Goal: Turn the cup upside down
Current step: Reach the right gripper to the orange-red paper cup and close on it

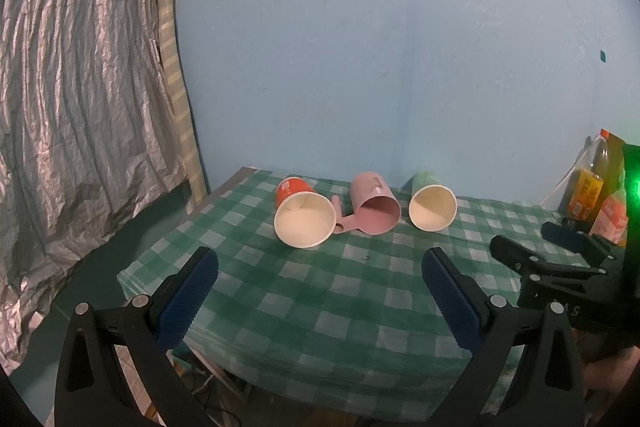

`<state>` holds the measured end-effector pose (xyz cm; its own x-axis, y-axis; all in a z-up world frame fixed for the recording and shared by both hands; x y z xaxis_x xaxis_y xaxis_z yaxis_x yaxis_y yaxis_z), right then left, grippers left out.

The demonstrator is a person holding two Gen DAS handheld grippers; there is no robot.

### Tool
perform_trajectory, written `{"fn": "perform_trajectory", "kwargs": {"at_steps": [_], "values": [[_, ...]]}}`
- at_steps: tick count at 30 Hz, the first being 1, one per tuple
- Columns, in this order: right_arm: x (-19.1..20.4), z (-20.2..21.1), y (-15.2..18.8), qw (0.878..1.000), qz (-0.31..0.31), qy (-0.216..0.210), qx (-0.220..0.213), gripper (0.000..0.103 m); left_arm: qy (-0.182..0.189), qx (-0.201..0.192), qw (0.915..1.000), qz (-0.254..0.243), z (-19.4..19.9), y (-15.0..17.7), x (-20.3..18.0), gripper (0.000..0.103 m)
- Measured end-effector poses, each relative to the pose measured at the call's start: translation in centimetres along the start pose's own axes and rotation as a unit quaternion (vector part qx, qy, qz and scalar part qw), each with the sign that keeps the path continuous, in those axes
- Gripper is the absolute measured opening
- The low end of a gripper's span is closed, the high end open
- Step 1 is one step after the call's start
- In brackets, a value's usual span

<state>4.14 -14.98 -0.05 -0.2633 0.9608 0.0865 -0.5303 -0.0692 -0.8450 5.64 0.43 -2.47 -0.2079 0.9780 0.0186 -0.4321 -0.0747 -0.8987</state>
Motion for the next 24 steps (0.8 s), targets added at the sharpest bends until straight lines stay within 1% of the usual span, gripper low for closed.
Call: {"fn": "perform_trajectory", "kwargs": {"at_steps": [2,4,5,8,9,10,12,14,16,17,19,20,22,24], "values": [[0.3,-0.6,-0.4,1.000,0.000,-0.017,0.009,0.090,-0.003,-0.001,1.0000,0.002,-0.5,-0.5,0.5,0.103],[0.9,-1.7,-0.9,0.999,-0.001,-0.042,0.027,0.090,-0.014,0.003,0.9999,0.005,-1.1,-1.1,1.2,0.103],[1.4,-2.4,-1.4,0.997,-0.001,-0.062,0.040,0.090,-0.020,0.002,0.9998,0.006,-1.4,-1.5,1.7,0.103],[2.2,-4.2,-2.7,0.993,0.000,-0.089,0.074,0.090,-0.035,0.002,0.9994,0.009,-2.2,-2.5,2.9,0.103],[2.8,-5.2,-3.6,0.991,0.003,-0.108,0.084,0.090,-0.038,0.002,0.9992,0.010,-2.5,-2.9,3.2,0.103],[3.1,-6.0,-4.2,0.988,0.002,-0.116,0.097,0.090,-0.042,0.007,0.9990,0.010,-3.0,-3.2,3.6,0.103],[3.6,-7.7,-5.6,0.986,0.006,-0.116,0.117,0.090,-0.044,0.009,0.9989,0.010,-3.8,-3.9,4.2,0.103],[4.0,-9.3,-6.6,0.983,0.011,-0.118,0.138,0.090,-0.055,0.020,0.9982,0.008,-4.8,-4.5,4.8,0.103],[5.1,-11.6,-7.9,0.976,0.011,-0.138,0.170,0.090,-0.064,0.020,0.9978,0.004,-5.7,-5.1,5.3,0.103],[5.3,-12.4,-8.1,0.973,0.010,-0.139,0.184,0.090,-0.070,0.025,0.9972,0.003,-6.2,-5.4,5.7,0.103],[6.6,-14.9,-8.9,0.964,0.012,-0.149,0.218,0.090,-0.069,0.029,0.9972,0.004,-7.1,-5.8,6.1,0.103],[6.9,-15.9,-9.0,0.961,0.012,-0.150,0.231,0.090,-0.070,0.037,0.9969,0.006,-7.7,-5.8,6.4,0.103],[7.6,-18.2,-9.3,0.951,0.001,-0.157,0.265,0.090,-0.068,0.044,0.9966,0.013,-8.7,-5.9,7.0,0.103],[8.3,-21.0,-9.4,0.939,-0.010,-0.167,0.302,0.090,-0.075,0.059,0.9954,0.015,-9.8,-5.7,7.5,0.103]]}}
Point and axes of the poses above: each gripper's, at about its wrist camera, not at the fingertips, and z roughly against the way its jaws point, x to its left, y to its underside, the point moved 6 cm from there along -z, roughly the way its jaws point, and after that the axes turned 12 degrees about -y, right-handed, at the moved point
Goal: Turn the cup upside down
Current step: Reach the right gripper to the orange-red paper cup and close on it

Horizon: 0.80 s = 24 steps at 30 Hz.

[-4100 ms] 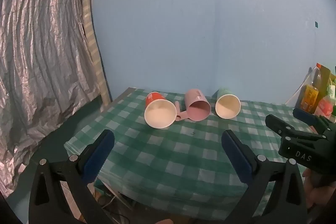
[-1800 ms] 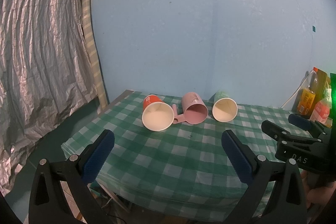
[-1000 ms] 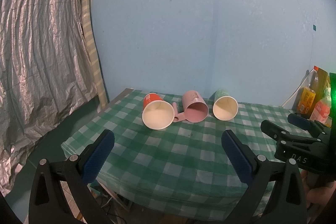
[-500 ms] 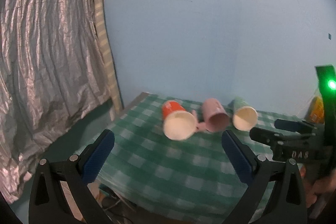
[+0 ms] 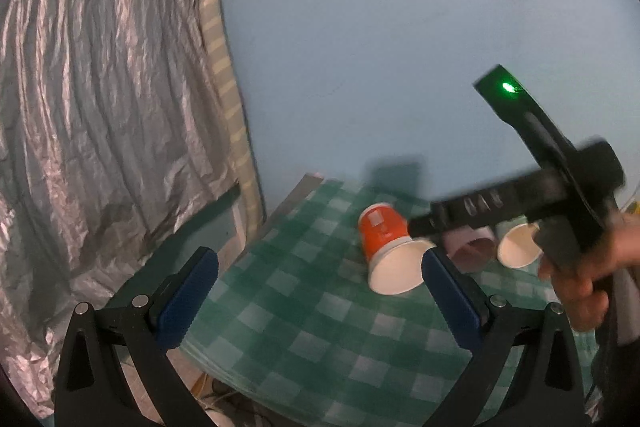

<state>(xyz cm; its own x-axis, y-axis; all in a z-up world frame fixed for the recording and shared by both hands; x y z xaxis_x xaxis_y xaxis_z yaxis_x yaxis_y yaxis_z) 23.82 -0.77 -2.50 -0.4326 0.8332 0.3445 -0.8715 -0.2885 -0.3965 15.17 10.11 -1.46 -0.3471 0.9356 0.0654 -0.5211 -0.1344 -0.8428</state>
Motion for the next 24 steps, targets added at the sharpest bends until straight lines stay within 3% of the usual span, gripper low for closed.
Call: {"fn": "perform_trajectory", "kwargs": {"at_steps": [3,10,18,20,22,24], "values": [[-0.6,-2.9,-2.2,0.999,-0.038,-0.003,0.035,0.090,-0.012,0.012,0.9998,0.004,-1.8,0.2,0.5,0.103],[-1.2,-8.8,-4.7,0.994,-0.058,0.015,0.094,0.090,-0.019,0.041,0.9989,0.009,-4.5,1.4,0.9,0.103],[-2.0,-13.1,-5.3,0.987,-0.037,0.067,0.140,0.090,-0.025,0.043,0.9988,0.005,-4.9,1.9,1.1,0.103],[-2.2,-13.6,-5.4,0.986,-0.036,0.073,0.143,0.086,-0.021,0.046,0.9987,0.007,-5.1,1.9,1.1,0.103],[-2.6,-14.2,-5.2,0.985,-0.036,0.076,0.150,0.074,-0.022,0.052,0.9984,0.007,-5.5,2.0,1.1,0.103],[-2.7,-14.6,-5.1,0.985,-0.034,0.073,0.150,0.074,-0.021,0.053,0.9984,0.007,-5.7,2.0,1.1,0.103]]}}
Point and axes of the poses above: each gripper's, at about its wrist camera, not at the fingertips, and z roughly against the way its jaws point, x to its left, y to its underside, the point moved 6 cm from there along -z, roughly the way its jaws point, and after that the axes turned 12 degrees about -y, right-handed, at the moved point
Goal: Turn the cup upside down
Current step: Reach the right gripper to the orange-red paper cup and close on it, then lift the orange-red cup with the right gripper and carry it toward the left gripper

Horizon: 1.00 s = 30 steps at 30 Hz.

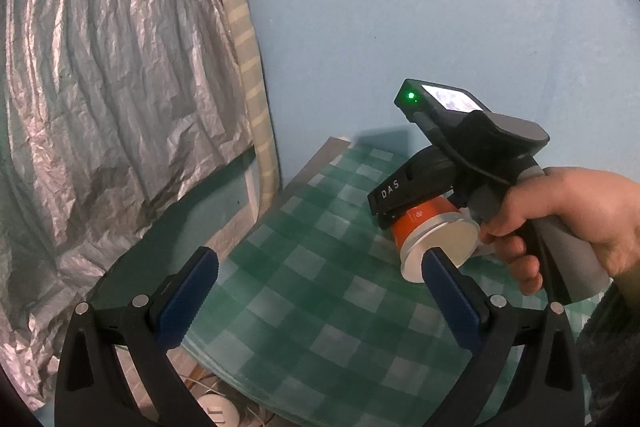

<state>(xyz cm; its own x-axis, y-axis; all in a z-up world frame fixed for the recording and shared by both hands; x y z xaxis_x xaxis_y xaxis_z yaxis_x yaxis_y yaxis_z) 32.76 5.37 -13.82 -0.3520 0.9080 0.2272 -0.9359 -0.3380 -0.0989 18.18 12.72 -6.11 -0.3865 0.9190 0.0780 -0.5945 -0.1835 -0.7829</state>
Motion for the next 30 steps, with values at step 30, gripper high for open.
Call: {"fn": "perform_trajectory", "kwargs": {"at_steps": [30], "values": [[-3.7,15.2,15.3,0.932,0.067,0.006,-0.357,0.073,0.051,-0.031,0.9980,-0.021,5.2,1.6,-4.9,0.103]]}}
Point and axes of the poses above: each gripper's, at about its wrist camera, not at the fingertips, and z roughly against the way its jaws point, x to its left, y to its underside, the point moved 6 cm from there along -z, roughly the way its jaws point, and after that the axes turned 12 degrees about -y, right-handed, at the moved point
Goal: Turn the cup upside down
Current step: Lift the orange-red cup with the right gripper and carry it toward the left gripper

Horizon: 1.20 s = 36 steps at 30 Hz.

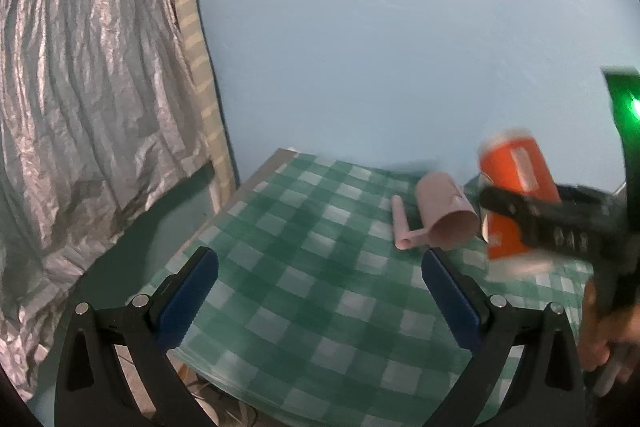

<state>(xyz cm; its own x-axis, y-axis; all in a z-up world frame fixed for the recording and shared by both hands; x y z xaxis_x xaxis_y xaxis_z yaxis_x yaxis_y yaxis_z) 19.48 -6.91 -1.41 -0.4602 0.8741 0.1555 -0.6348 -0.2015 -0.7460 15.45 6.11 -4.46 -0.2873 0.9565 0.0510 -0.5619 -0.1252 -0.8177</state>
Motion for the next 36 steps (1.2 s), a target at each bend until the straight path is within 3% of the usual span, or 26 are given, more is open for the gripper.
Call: {"fn": "perform_trajectory", "kwargs": {"at_steps": [5,13,19,26,28,32,36], "values": [[-2.7,0.1,3.6,0.999,0.002,0.038,-0.001,0.073,0.005,0.008,0.9999,-0.007,-0.6,0.6,-1.5,0.103],[-5.3,-1.4,4.3,0.998,-0.001,0.066,-0.016,0.073,0.006,0.015,0.9997,-0.019,-1.1,1.0,-2.9,0.103],[-5.8,-0.7,5.0,0.998,-0.020,0.051,-0.013,0.073,0.008,0.018,0.9996,-0.022,-1.2,1.2,-3.2,0.103],[-5.1,0.8,6.5,0.998,-0.031,0.048,0.035,0.073,0.016,0.027,0.9992,-0.025,-1.7,1.8,-4.2,0.103],[-5.0,1.0,7.3,0.996,-0.043,0.036,0.067,0.073,0.019,0.029,0.9990,-0.026,-1.9,2.0,-4.5,0.103],[-5.2,0.6,8.5,0.991,-0.067,0.013,0.114,0.073,0.027,0.033,0.9986,-0.032,-1.8,2.4,-5.2,0.103],[-5.8,-0.7,9.3,0.987,-0.079,0.018,0.141,0.074,0.030,0.040,0.9980,-0.039,-2.1,2.6,-5.8,0.103]]}}
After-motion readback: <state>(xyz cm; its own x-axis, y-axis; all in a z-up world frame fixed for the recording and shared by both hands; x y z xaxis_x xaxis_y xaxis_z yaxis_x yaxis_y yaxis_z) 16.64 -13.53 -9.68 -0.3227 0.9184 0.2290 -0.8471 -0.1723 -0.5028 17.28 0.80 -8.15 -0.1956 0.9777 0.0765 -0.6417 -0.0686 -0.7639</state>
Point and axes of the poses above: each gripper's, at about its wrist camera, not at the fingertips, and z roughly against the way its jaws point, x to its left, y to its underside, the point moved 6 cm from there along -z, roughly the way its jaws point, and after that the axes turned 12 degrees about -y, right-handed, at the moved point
